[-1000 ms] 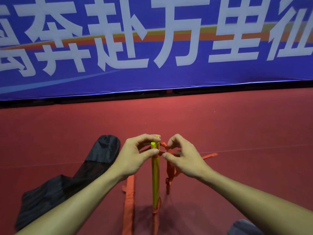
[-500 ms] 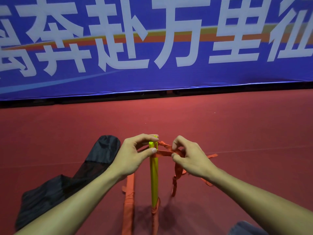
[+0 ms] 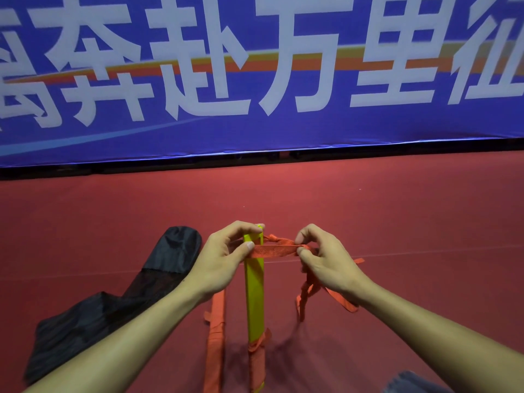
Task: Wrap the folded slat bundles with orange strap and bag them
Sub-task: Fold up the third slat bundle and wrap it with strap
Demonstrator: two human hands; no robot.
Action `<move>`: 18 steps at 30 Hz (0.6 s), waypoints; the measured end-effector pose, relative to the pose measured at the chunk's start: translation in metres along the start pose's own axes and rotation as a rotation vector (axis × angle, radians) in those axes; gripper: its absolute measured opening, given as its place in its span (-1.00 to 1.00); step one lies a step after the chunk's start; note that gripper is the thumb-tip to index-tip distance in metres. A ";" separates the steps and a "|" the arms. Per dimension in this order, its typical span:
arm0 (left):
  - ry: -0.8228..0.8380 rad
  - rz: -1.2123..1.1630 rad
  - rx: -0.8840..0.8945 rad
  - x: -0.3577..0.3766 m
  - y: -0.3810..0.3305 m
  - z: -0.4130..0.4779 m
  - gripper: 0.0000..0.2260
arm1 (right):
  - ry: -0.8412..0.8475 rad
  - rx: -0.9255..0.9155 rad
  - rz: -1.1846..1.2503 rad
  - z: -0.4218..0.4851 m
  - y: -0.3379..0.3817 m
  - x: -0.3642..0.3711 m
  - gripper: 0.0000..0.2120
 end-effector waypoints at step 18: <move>-0.006 -0.002 -0.015 -0.006 -0.002 -0.001 -0.66 | 0.087 -0.108 -0.120 0.001 -0.006 -0.010 -0.55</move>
Point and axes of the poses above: each hand's wrist, its own z-axis towards the middle knuckle, its own x-axis out of the palm, y = z × x, the point moved 2 cm from there along z, towards the middle knuckle, and after that the axes turned 3 degrees about -y, right-handed, at the moved point
